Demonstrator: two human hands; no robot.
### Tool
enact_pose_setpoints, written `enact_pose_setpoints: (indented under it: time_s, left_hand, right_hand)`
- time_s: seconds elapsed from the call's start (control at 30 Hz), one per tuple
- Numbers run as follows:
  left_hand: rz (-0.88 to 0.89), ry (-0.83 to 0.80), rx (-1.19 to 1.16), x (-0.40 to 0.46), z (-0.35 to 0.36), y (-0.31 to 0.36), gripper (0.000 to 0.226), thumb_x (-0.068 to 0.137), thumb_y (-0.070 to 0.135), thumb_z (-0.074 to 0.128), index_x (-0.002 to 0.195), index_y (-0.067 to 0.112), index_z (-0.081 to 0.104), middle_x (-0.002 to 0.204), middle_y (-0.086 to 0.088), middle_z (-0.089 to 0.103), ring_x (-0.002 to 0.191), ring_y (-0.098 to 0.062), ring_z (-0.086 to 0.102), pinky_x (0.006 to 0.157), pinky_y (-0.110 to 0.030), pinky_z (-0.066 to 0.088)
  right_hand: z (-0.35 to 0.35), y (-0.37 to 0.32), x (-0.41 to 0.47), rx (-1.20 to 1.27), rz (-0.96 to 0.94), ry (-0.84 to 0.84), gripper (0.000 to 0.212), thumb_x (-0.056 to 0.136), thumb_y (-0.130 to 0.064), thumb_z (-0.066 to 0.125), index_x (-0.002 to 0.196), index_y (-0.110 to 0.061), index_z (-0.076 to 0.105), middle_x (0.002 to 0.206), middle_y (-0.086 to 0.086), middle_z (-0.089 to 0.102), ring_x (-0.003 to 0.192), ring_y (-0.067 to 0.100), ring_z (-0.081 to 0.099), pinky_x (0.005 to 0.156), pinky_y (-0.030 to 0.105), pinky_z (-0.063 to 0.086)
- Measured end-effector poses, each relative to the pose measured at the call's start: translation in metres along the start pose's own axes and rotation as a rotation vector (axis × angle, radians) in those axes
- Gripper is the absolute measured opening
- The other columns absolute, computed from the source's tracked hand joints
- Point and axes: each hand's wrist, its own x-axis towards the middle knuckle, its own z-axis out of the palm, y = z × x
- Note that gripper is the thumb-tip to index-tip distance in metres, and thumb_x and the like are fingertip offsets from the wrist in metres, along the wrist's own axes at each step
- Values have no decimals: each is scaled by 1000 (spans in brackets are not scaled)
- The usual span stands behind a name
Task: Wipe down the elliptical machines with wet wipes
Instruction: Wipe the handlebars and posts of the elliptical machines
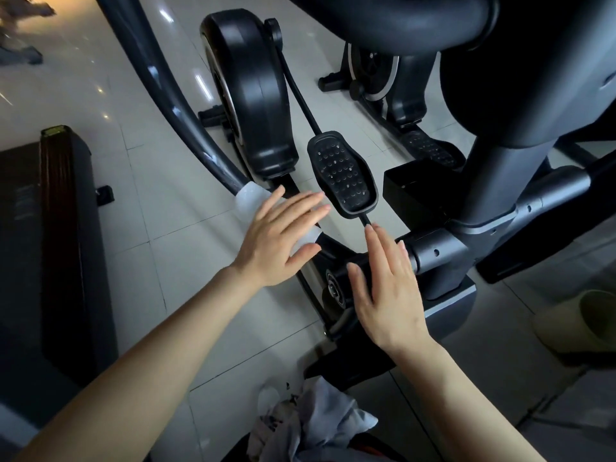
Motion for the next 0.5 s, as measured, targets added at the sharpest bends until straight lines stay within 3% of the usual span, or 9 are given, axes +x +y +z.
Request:
enact_pose_setpoints:
  time_s: [0.1, 0.17, 0.27, 0.4, 0.5]
  left_hand:
    - [-327, 346, 21, -25, -16, 2, 50, 105, 32, 28, 118, 2, 66, 127, -13, 64, 122, -31, 55, 108, -47, 36]
    - [-512, 470, 19, -44, -25, 4, 40, 103, 20, 32, 113, -1, 66, 120, -15, 65, 116, -32, 56, 102, -50, 41]
    - [-614, 489, 15, -60, -40, 4, 38, 100, 14, 34, 113, -1, 66, 117, -16, 63, 113, -30, 55, 97, -53, 43]
    - [-626, 468, 0, -67, -56, -1, 40, 100, 16, 32, 119, 0, 63, 120, -13, 63, 115, -30, 55, 99, -51, 42]
    - [-646, 469, 5, -66, -64, -8, 41, 100, 18, 32, 120, 0, 62, 122, -13, 63, 116, -28, 55, 101, -45, 41]
  right_hand:
    - [11, -29, 27, -36, -93, 14, 57, 94, -25, 40, 143, 4, 41, 149, 23, 40, 139, 37, 37, 118, 44, 25]
    - [28, -57, 54, -83, -106, -140, 62, 97, -26, 34, 150, 6, 24, 157, 25, 23, 146, 37, 23, 121, 42, 19]
    - [65, -86, 80, -264, -67, -413, 68, 106, -33, 24, 150, 3, -14, 161, 21, -11, 151, 29, -7, 123, 36, 1]
    - [96, -101, 91, -354, -65, -348, 70, 106, -31, 19, 142, 5, -30, 159, 26, -14, 150, 33, -6, 123, 39, 3]
    - [108, -113, 109, -262, -137, -233, 71, 106, -27, 27, 140, 4, -27, 160, 26, -6, 151, 33, 4, 123, 36, 7]
